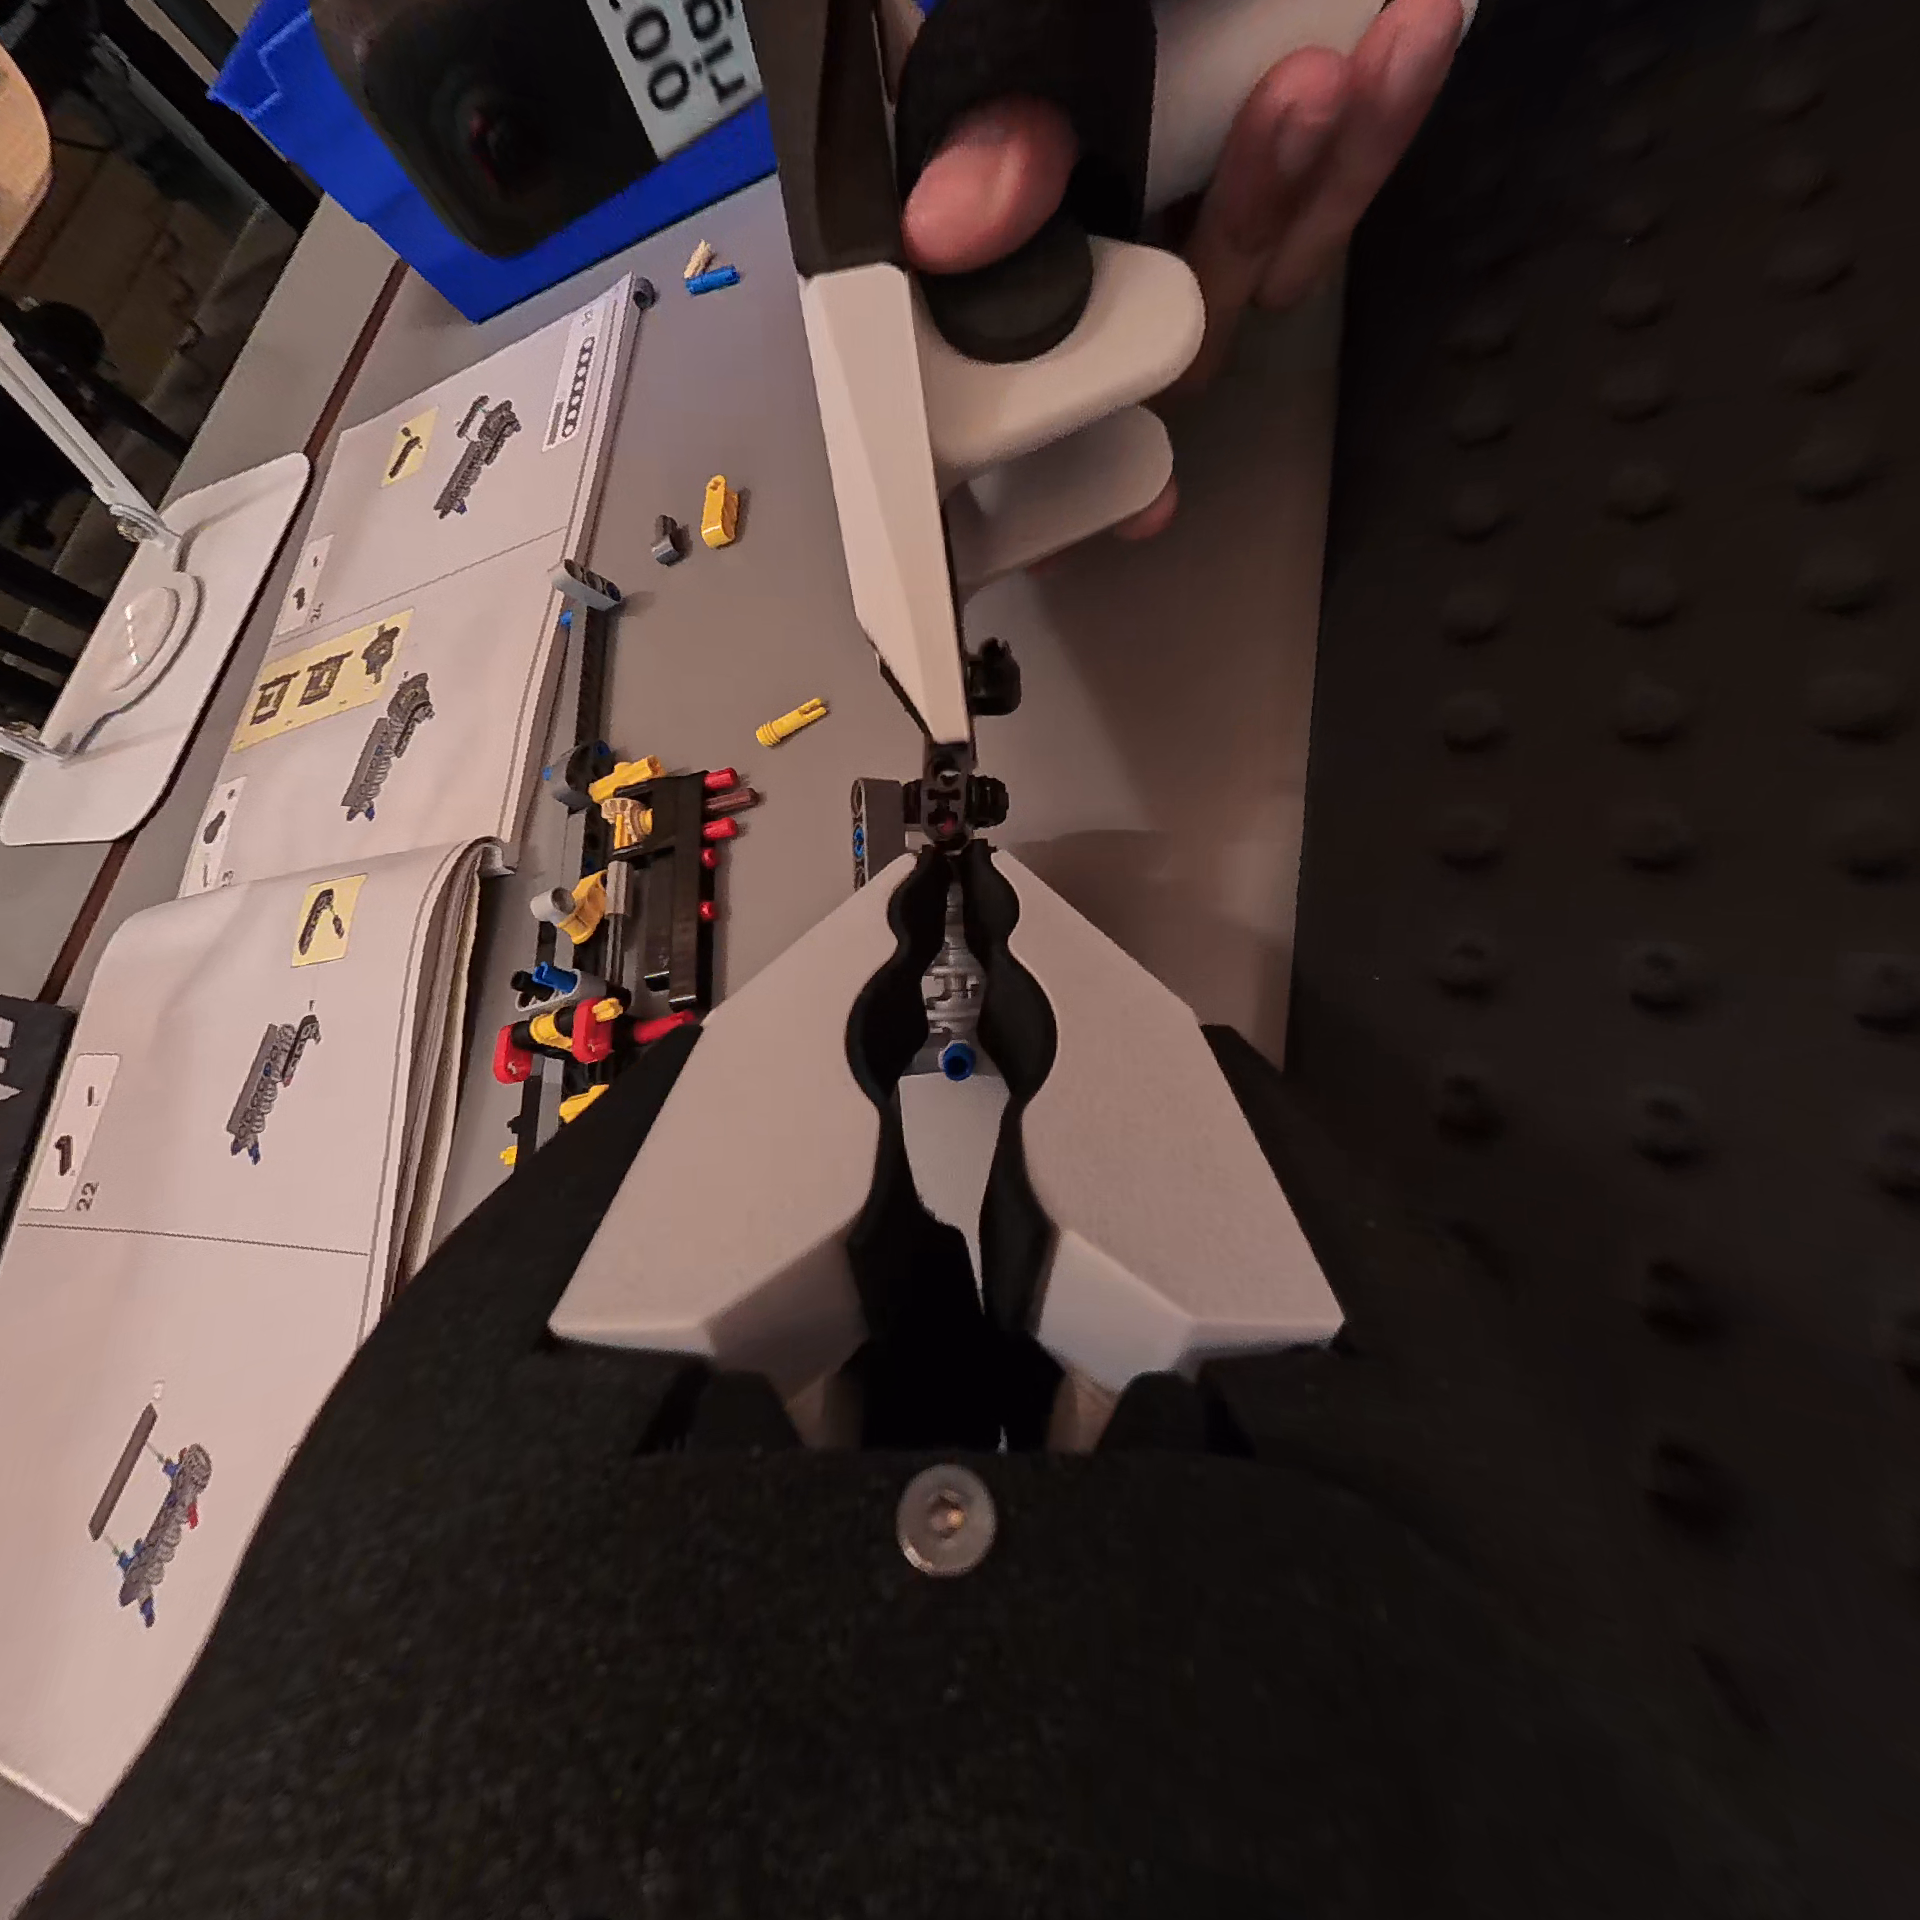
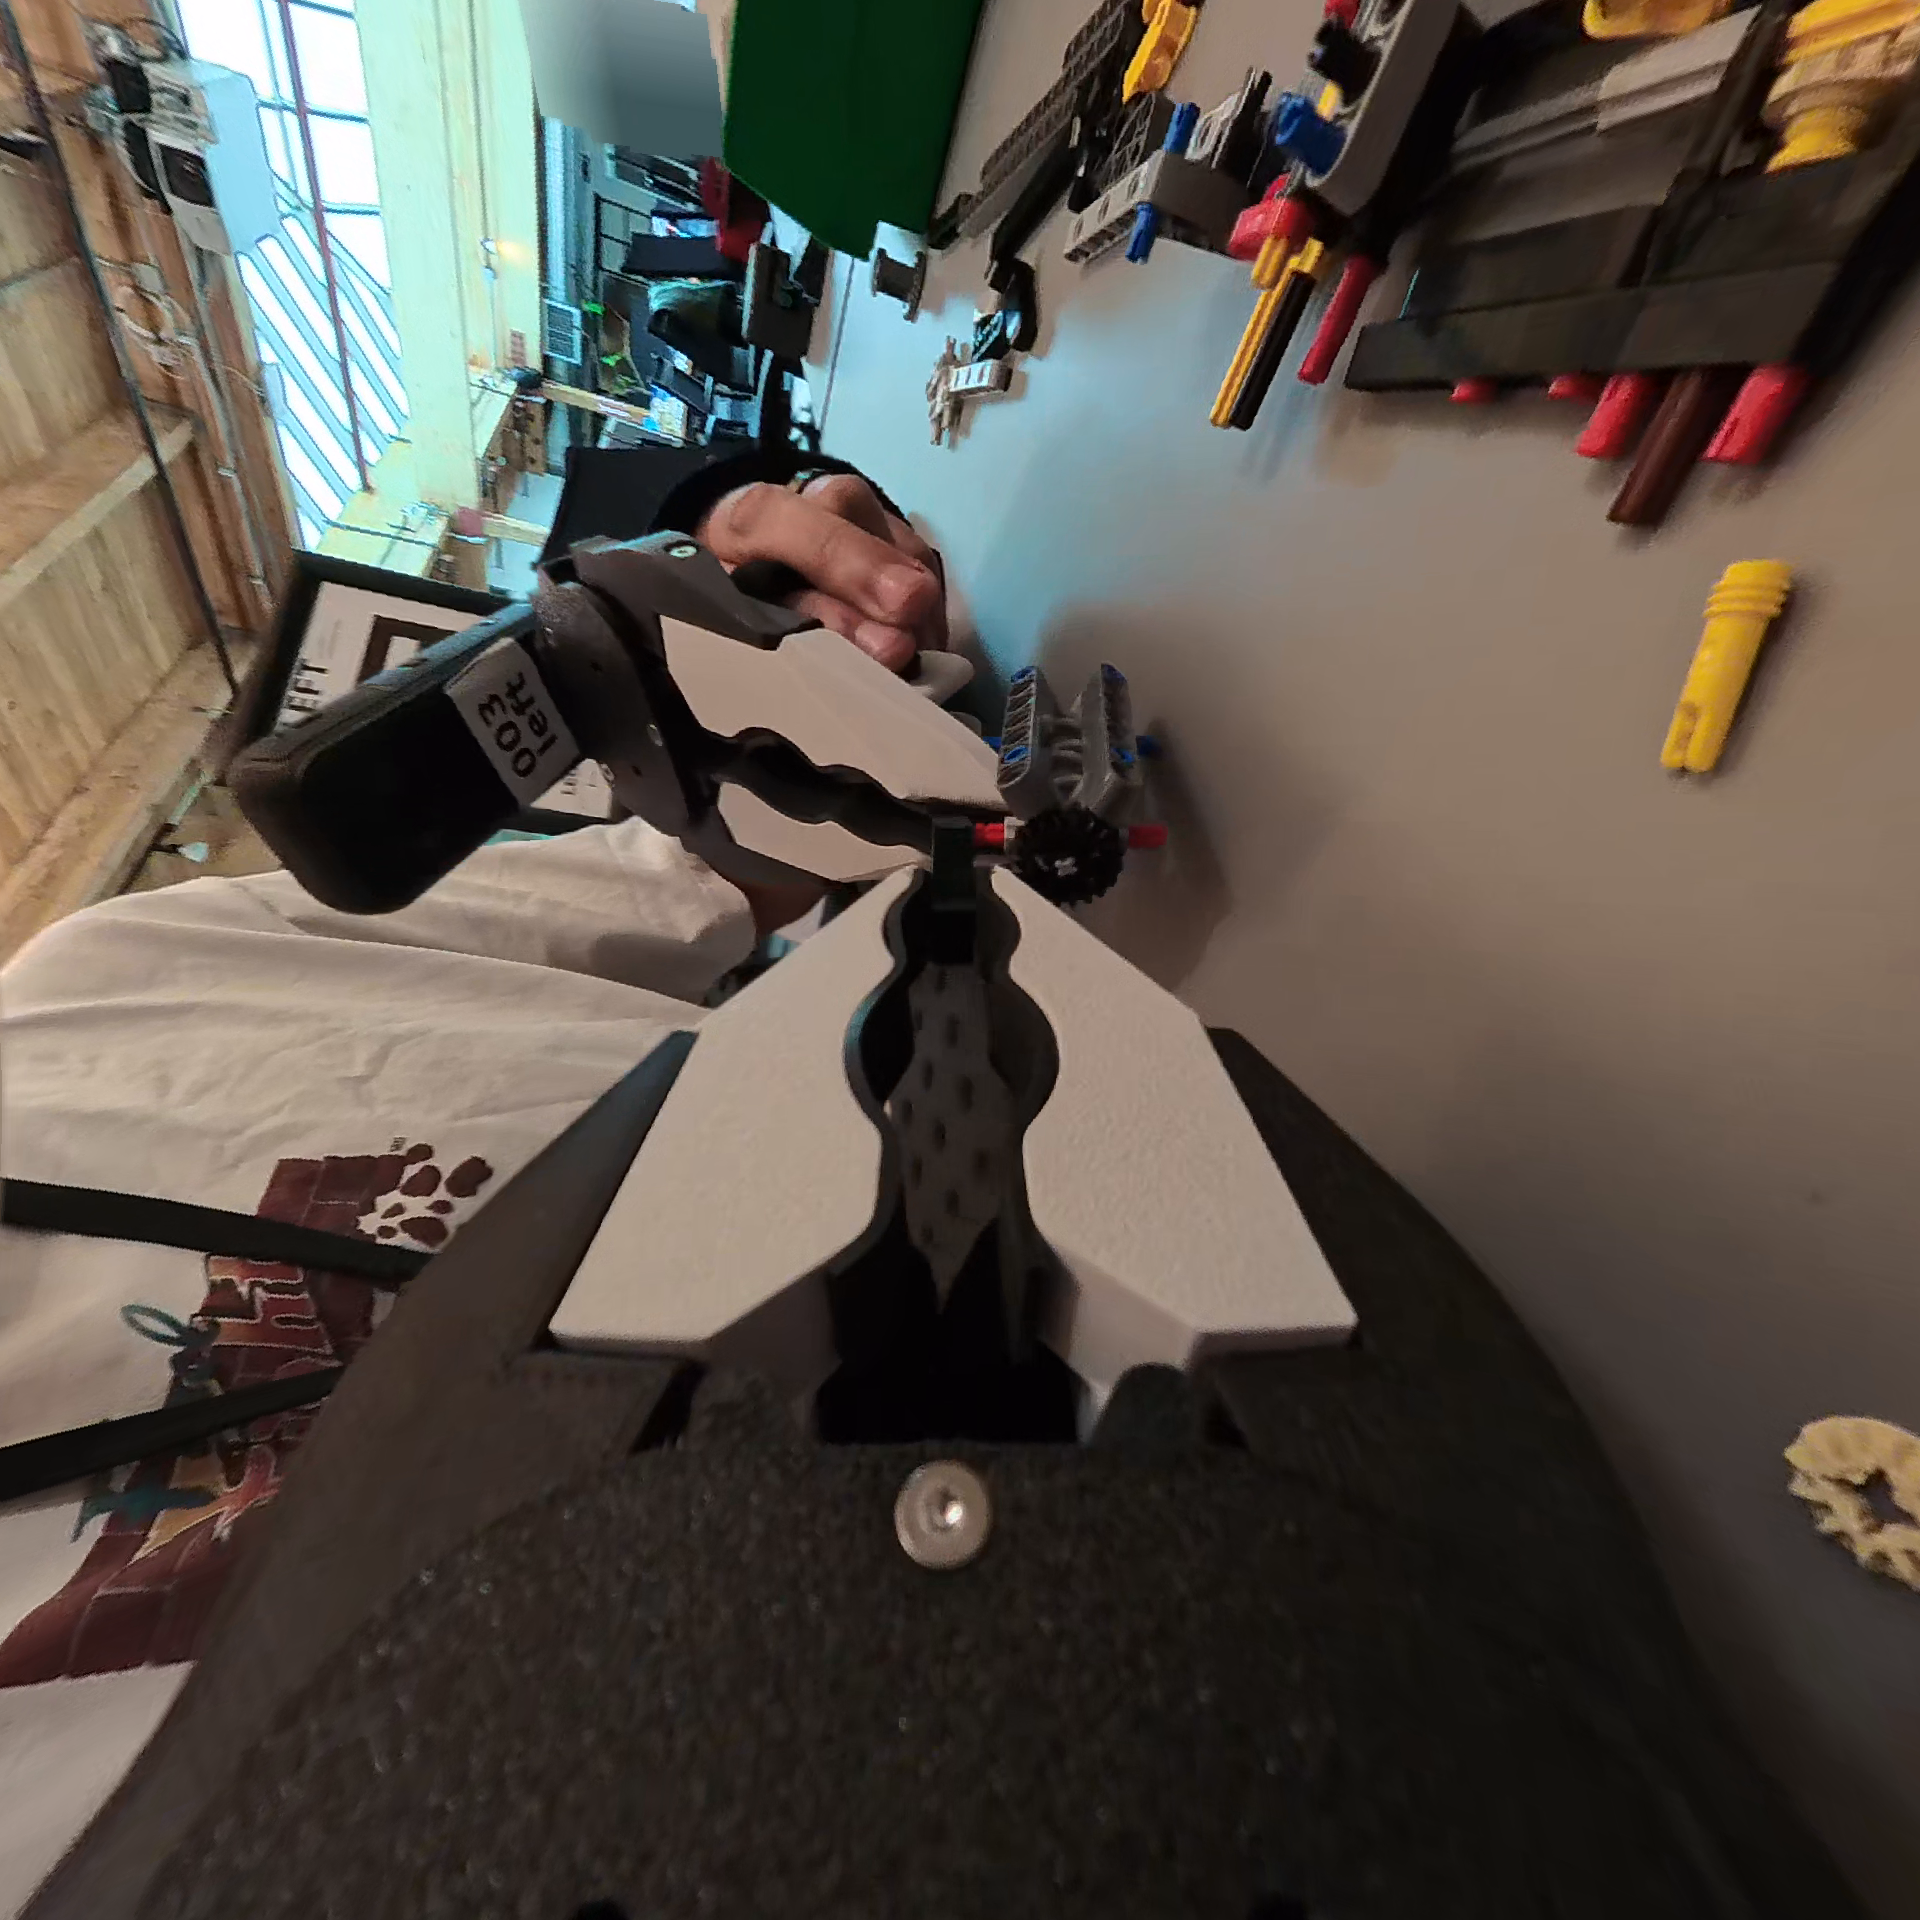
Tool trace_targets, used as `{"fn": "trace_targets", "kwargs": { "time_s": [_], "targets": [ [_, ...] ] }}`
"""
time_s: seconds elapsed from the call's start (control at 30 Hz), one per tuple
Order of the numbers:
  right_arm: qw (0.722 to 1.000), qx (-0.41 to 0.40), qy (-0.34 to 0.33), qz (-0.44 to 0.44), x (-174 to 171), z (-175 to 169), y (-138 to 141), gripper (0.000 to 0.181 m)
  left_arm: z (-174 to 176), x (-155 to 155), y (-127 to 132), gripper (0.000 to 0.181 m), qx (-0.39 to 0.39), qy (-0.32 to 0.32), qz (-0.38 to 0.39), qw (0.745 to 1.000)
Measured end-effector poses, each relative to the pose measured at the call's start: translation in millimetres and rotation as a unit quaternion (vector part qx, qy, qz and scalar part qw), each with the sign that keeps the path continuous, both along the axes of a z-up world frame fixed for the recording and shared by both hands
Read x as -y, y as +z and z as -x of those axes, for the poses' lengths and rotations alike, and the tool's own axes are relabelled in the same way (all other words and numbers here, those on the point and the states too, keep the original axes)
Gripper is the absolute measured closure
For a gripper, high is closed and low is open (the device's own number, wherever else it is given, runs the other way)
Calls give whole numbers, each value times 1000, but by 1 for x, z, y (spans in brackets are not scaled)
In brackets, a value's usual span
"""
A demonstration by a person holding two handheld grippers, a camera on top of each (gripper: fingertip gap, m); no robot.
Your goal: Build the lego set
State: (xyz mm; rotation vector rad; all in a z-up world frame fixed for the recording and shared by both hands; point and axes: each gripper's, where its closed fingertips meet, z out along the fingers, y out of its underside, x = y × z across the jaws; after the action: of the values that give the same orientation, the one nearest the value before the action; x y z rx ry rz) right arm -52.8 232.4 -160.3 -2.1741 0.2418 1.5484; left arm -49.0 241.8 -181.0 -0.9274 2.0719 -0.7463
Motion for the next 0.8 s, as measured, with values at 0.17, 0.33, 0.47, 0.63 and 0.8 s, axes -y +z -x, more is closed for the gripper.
{"fn": "trace_targets", "kwargs": {
  "time_s": [0.17,0.33,0.47,0.63,0.8],
  "targets": [
    [999,39,5,6,1,0,-2,174,0,-1,-1,179,12,1,-43,999],
    [998,51,22,3,3,1,-2,174,2,1,0,180,16,-6,-52,998],
    [993,111,27,-11,4,-1,-9,174,2,0,-4,180,10,-6,-71,997],
    [994,99,45,-29,7,-4,-10,174,0,8,23,181,63,-20,-38,997],
    [983,174,22,-44,17,-30,-11,174,11,-9,22,181,48,16,1,999]
  ]
}}
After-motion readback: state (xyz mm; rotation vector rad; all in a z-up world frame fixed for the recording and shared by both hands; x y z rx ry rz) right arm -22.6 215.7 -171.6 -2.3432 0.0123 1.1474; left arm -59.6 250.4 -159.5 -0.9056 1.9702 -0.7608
